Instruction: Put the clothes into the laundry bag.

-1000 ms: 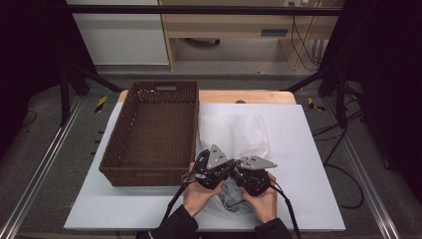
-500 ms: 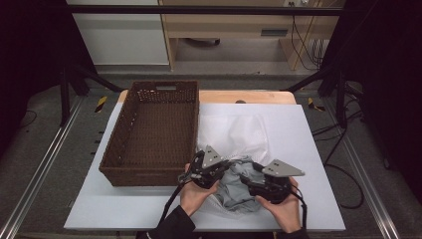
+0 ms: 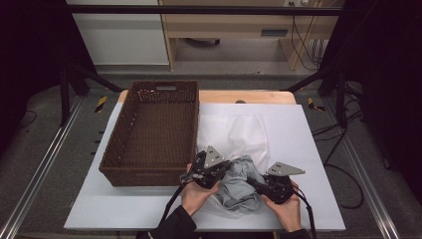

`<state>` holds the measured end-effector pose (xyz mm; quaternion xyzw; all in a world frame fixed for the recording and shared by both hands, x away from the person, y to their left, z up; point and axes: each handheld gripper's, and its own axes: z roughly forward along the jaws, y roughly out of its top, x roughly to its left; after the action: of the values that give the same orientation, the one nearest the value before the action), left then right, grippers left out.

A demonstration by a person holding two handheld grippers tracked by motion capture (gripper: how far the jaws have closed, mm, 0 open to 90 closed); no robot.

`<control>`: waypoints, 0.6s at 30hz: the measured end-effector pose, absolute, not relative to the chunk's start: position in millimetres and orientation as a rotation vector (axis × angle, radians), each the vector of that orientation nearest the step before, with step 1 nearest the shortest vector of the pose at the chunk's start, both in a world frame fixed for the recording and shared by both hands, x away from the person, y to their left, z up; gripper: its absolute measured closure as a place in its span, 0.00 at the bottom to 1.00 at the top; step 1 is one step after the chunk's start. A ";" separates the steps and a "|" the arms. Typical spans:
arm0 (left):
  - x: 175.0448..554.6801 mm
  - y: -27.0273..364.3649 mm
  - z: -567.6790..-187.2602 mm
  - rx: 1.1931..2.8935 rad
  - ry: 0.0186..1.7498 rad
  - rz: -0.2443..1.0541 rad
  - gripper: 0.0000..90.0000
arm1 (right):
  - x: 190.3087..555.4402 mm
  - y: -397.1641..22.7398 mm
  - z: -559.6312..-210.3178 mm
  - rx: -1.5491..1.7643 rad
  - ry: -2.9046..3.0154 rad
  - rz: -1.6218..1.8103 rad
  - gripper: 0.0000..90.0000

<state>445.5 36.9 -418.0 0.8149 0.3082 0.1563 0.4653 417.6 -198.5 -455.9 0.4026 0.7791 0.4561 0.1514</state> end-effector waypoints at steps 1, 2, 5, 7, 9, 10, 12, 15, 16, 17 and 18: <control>445.4 36.9 -417.6 1.998 0.759 0.381 0.99 | 415.4 -197.3 -453.3 1.133 2.237 1.319 0.84; 445.4 36.8 -417.2 1.996 0.758 0.377 0.99 | 410.9 -194.1 -448.1 1.088 2.236 1.348 0.85; 444.5 35.9 -413.0 1.987 0.752 0.375 0.99 | 402.1 -182.5 -437.0 0.991 2.261 1.375 0.86; 442.8 35.3 -407.6 1.987 0.737 0.383 0.99 | 399.5 -169.5 -432.8 0.942 2.301 1.352 0.86; 439.9 33.7 -401.8 1.978 0.721 0.389 0.99 | 402.4 -158.8 -434.0 0.912 2.324 1.335 0.86; 438.5 32.8 -399.9 1.976 0.717 0.390 0.99 | 405.2 -154.2 -435.3 0.915 2.331 1.327 0.86; 435.9 31.2 -395.7 1.980 0.692 0.399 0.99 | 412.3 -147.2 -438.3 0.932 2.336 1.312 0.86; 433.6 30.3 -394.2 1.984 0.676 0.395 0.99 | 426.2 -141.3 -444.9 1.002 2.326 1.269 0.86; 433.0 29.9 -394.6 1.985 0.675 0.395 0.99 | 431.4 -140.5 -447.8 1.039 2.314 1.252 0.86; 432.2 29.5 -395.7 1.991 0.671 0.399 0.99 | 435.4 -140.3 -450.0 1.064 2.301 1.236 0.86; 431.7 29.1 -397.1 1.999 0.670 0.403 0.99 | 441.1 -140.2 -453.1 1.109 2.271 1.219 0.86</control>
<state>431.7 29.1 -397.1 0.8183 0.2742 0.1650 0.4775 441.1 -140.2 -453.1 0.3897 0.7981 0.4283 0.1669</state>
